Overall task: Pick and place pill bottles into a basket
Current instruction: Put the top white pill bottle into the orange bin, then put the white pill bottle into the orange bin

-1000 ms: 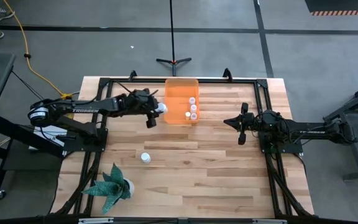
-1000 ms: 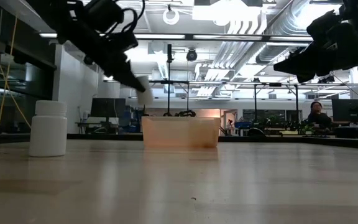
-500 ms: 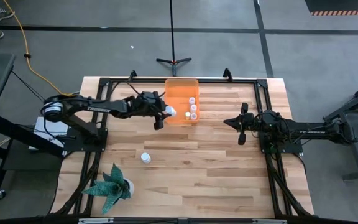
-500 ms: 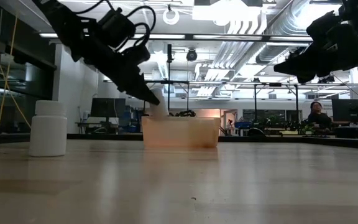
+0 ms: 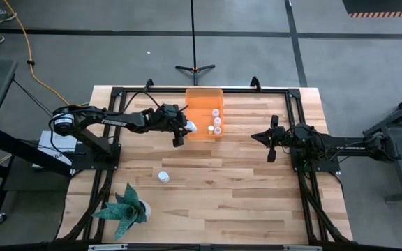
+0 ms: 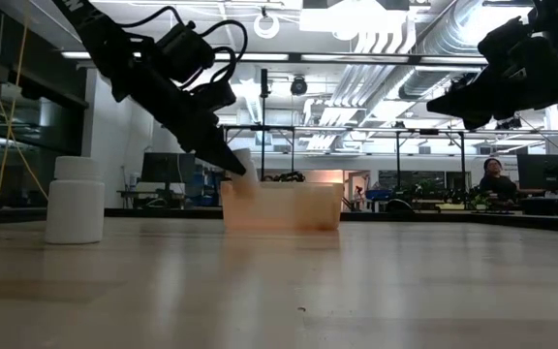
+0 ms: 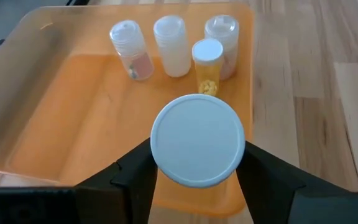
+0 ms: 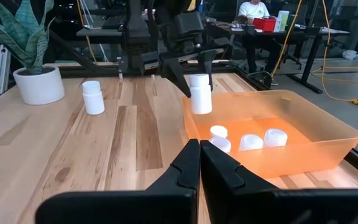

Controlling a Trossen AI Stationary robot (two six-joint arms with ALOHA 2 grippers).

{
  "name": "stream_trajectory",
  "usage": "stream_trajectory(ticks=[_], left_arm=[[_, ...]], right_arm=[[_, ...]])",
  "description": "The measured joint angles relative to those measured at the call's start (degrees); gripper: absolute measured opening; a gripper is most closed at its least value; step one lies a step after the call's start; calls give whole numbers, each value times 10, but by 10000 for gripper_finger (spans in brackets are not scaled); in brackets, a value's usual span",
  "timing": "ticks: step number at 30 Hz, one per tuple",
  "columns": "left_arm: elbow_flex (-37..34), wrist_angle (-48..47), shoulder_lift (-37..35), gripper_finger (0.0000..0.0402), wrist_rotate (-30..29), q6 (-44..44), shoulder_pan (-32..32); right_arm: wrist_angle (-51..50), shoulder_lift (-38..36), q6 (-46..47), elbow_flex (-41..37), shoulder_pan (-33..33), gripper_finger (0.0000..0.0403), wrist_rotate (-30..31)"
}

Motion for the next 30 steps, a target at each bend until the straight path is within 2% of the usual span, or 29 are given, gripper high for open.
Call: stream_trajectory(ticks=[8,14,22,24,30], left_arm=[[0,-8,0,266,0,0,0],[0,-8,-2,266,0,7,0],[20,-40,-46,264,0,26,0],[33,-76,-59,264,14,25,0],[72,-211,-86,264,135,-21,-29]], right_arm=[[-9,0,3,0,0,3,0],[-9,0,4,0,0,6,0],[-9,0,4,0,0,2,0],[-9,0,4,0,0,3,0],[-9,0,5,0,0,1,0]])
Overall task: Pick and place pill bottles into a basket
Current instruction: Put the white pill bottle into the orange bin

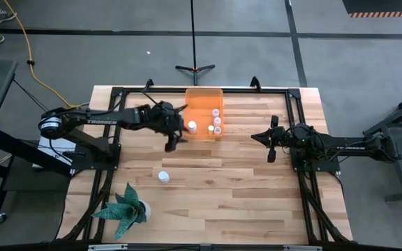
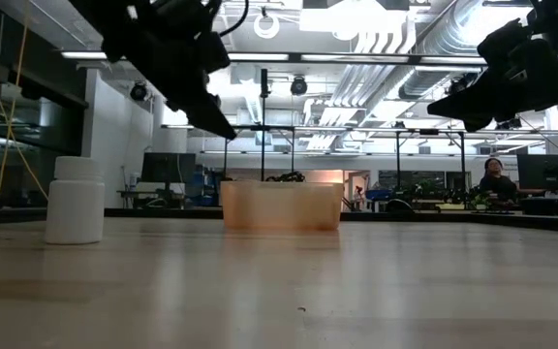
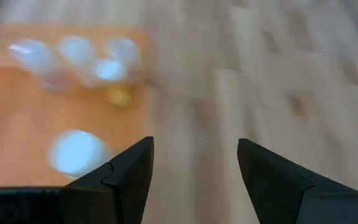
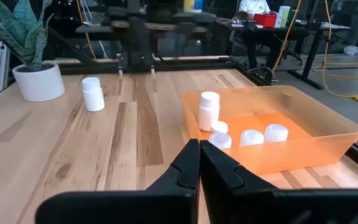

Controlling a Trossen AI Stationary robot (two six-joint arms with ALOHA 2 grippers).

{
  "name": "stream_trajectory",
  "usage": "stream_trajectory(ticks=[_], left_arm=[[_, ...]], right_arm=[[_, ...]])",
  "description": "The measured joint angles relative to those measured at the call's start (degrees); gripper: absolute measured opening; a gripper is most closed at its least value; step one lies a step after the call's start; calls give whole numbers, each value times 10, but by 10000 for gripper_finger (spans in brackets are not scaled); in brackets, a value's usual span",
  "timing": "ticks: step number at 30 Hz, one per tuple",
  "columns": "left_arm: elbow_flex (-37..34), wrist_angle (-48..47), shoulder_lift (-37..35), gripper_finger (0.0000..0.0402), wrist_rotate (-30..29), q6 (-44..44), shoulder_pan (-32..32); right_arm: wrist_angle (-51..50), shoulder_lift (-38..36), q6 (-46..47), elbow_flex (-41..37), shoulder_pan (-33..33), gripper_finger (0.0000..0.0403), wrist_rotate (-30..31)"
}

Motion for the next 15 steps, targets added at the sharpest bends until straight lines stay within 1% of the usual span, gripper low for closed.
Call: stream_trajectory(ticks=[2,6,9,14,15], left_arm=[[16,-57,-5,264,10,-19,-24],[43,-166,-12,264,12,-101,-83],[55,-229,-12,264,14,-165,-135],[56,-268,-12,264,15,-259,-213],[56,-268,-12,264,6,-278,-228]], right_arm=[[0,0,2,0,0,2,0],[0,0,2,0,0,4,0],[0,0,2,0,0,1,0],[0,0,2,0,0,6,0],[0,0,2,0,0,6,0]])
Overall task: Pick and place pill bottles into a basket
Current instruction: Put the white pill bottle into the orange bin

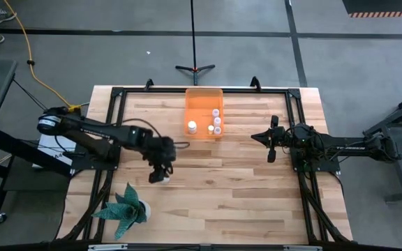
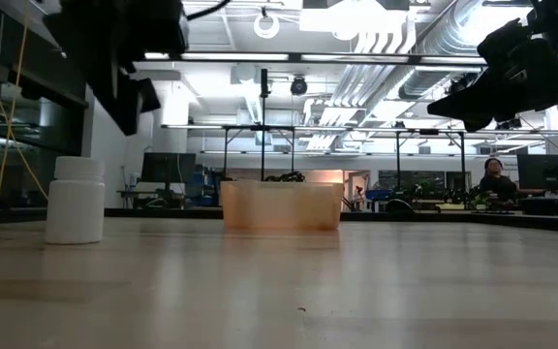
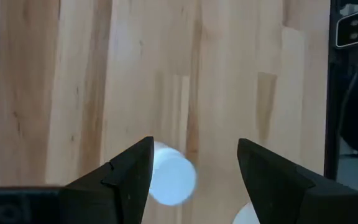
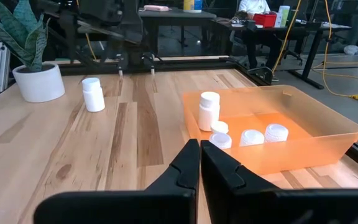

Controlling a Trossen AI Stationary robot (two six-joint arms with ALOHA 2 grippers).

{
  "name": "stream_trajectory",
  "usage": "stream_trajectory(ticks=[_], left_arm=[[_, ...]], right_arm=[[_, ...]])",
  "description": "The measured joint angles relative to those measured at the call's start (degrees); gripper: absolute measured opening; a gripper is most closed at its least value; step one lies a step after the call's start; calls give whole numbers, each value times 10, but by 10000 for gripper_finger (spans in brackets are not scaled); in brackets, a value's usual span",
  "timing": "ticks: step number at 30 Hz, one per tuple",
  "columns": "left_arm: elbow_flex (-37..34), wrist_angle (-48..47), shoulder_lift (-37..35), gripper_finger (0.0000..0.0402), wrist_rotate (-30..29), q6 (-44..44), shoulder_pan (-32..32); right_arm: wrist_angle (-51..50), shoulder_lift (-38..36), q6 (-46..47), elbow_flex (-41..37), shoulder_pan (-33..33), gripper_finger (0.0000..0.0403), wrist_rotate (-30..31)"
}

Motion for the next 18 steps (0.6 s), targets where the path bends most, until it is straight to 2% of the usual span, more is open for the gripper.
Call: stream_trajectory(ticks=[5,7,18], left_arm=[[0,-4,0,264,-112,-31,-55],[0,-11,4,264,-140,-35,-72],[0,-17,41,264,-159,-37,-123]], right_arm=[[0,0,0,0,0,3,0],[0,0,0,0,0,1,0],[-3,0,0,0,0,2,0]])
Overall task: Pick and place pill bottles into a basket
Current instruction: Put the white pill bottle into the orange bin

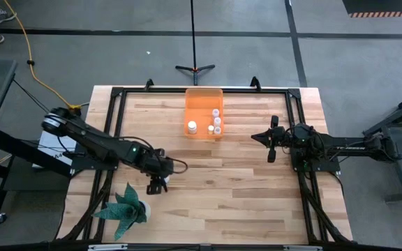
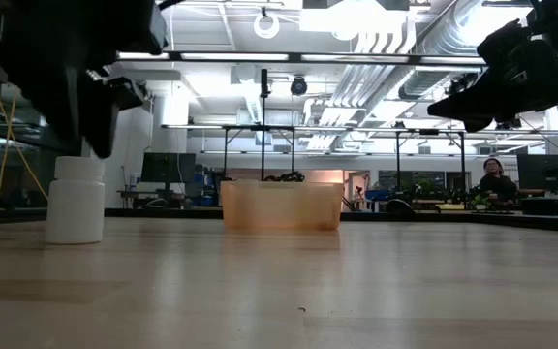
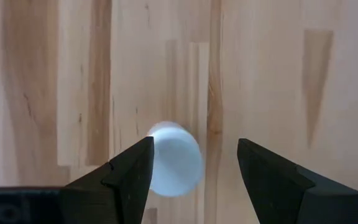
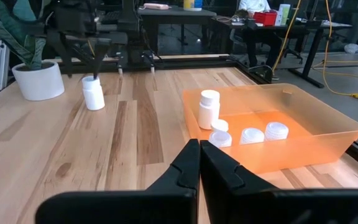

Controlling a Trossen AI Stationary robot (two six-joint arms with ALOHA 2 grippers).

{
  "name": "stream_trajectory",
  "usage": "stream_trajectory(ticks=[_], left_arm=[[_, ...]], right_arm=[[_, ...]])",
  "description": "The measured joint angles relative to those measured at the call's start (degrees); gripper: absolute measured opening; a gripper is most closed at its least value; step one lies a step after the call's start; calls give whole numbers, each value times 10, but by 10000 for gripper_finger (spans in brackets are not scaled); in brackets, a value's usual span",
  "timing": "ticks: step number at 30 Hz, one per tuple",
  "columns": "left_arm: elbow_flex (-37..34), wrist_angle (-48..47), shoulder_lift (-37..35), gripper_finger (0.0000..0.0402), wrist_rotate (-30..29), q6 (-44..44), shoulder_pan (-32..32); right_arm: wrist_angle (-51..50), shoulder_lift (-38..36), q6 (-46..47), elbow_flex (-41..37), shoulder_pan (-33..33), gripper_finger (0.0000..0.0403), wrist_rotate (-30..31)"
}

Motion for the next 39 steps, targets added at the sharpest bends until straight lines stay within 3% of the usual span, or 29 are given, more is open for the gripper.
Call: stream_trajectory(ticks=[18,21,28,32,39], left_arm=[[-1,-12,26,264,-24,-21,1],[-1,-15,26,264,-22,-93,2],[0,-82,26,264,43,-403,25],[-1,-107,27,264,43,-465,23],[-40,-53,29,264,62,-513,24]], right_arm=[[2,0,-2,0,0,4,0],[2,0,-2,0,0,1,0],[2,0,0,0,0,3,0],[0,0,-1,0,0,2,0],[-14,0,-2,0,0,6,0]])
